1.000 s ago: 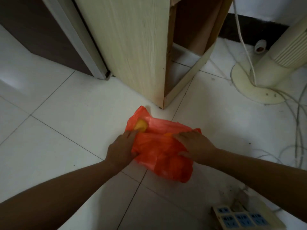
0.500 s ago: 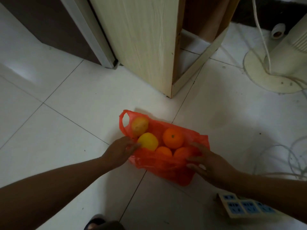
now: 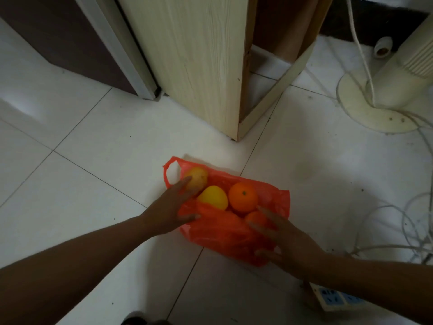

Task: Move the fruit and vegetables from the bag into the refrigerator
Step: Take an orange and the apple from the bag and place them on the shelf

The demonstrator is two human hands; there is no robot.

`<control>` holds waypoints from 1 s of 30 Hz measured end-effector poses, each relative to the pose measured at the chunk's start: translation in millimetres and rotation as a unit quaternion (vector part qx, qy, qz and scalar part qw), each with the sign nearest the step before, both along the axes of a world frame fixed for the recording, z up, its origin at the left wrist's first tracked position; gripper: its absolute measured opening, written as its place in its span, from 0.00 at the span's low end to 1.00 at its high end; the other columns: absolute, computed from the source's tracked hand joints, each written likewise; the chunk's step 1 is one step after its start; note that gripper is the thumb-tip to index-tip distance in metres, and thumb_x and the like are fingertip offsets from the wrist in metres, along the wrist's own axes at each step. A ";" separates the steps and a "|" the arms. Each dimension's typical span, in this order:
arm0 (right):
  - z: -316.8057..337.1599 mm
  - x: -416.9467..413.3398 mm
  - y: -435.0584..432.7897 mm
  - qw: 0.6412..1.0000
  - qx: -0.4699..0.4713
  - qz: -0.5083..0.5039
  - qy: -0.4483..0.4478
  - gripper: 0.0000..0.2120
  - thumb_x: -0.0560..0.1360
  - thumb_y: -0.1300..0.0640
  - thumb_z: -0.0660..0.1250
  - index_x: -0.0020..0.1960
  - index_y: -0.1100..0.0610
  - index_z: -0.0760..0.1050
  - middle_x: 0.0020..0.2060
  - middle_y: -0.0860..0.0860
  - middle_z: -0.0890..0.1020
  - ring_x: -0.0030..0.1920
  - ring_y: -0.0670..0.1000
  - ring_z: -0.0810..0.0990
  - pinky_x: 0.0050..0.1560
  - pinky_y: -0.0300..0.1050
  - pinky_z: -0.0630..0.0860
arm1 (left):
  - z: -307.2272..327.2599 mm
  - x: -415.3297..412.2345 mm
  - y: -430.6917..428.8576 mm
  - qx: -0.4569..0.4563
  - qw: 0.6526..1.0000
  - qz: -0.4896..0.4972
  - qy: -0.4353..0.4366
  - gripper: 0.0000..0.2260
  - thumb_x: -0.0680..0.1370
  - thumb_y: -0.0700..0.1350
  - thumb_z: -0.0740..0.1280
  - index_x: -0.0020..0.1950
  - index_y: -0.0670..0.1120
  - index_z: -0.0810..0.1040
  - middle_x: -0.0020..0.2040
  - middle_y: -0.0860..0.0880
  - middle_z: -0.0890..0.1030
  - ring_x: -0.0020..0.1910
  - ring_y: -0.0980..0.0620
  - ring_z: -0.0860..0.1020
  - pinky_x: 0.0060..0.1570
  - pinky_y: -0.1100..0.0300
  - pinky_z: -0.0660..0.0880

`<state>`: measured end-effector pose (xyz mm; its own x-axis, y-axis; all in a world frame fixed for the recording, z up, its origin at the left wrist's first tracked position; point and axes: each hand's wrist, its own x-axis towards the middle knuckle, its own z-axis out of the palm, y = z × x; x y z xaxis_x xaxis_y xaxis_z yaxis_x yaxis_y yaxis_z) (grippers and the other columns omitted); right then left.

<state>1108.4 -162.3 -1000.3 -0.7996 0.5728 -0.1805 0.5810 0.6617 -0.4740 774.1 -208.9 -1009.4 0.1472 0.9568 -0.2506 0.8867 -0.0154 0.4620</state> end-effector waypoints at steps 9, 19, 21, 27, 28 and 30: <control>-16.7 -3.2 57.2 0.964 0.173 0.178 -0.092 0.42 0.60 0.53 0.79 0.69 0.44 0.63 0.67 0.53 0.72 0.61 0.58 0.78 0.36 0.46 0.82 | -4.6 8.3 -23.8 0.006 0.993 -0.118 0.026 0.38 0.70 0.65 0.65 0.74 0.66 0.46 0.77 0.49 0.48 0.74 0.48 0.54 0.64 0.57 0.63; 11.6 22.3 105.1 0.965 0.158 0.192 -0.089 0.34 0.68 0.39 0.68 0.71 0.47 0.64 0.71 0.55 0.68 0.68 0.55 0.70 0.62 0.51 0.70 | 21.3 32.2 -3.4 0.089 0.991 -0.047 0.084 0.29 0.73 0.64 0.55 0.73 0.63 0.54 0.75 0.45 0.61 0.66 0.42 0.71 0.44 0.50 0.79; 24.0 17.1 108.1 0.981 0.122 0.138 -0.063 0.31 0.73 0.33 0.56 0.72 0.45 0.63 0.72 0.52 0.66 0.70 0.52 0.66 0.64 0.49 0.67 | 34.3 24.7 12.1 0.123 0.986 -0.001 0.115 0.26 0.73 0.62 0.54 0.71 0.59 0.62 0.70 0.44 0.69 0.62 0.41 0.74 0.39 0.48 0.79; 39.1 -47.5 117.0 0.998 0.042 -0.042 -0.017 0.31 0.75 0.38 0.60 0.75 0.48 0.57 0.75 0.50 0.58 0.74 0.53 0.58 0.71 0.54 0.63 | 38.1 12.2 31.1 0.082 0.977 0.151 0.126 0.35 0.68 0.69 0.50 0.69 0.53 0.68 0.72 0.44 0.66 0.70 0.40 0.64 0.58 0.41 0.72; 38.1 -52.9 118.1 0.998 0.030 -0.052 -0.029 0.34 0.75 0.39 0.62 0.75 0.48 0.55 0.75 0.51 0.56 0.75 0.54 0.55 0.72 0.55 0.61 | 32.9 14.7 29.5 0.042 0.977 0.182 0.105 0.40 0.65 0.73 0.49 0.71 0.53 0.67 0.74 0.44 0.62 0.72 0.39 0.60 0.62 0.40 0.68; 29.4 -50.6 118.0 0.994 -0.027 -0.080 -0.071 0.41 0.72 0.38 0.65 0.76 0.51 0.50 0.77 0.53 0.51 0.76 0.56 0.49 0.73 0.55 0.54 | 21.1 20.0 22.0 -0.019 0.972 0.228 0.053 0.52 0.57 0.81 0.48 0.73 0.52 0.63 0.76 0.41 0.55 0.73 0.36 0.55 0.68 0.41 0.61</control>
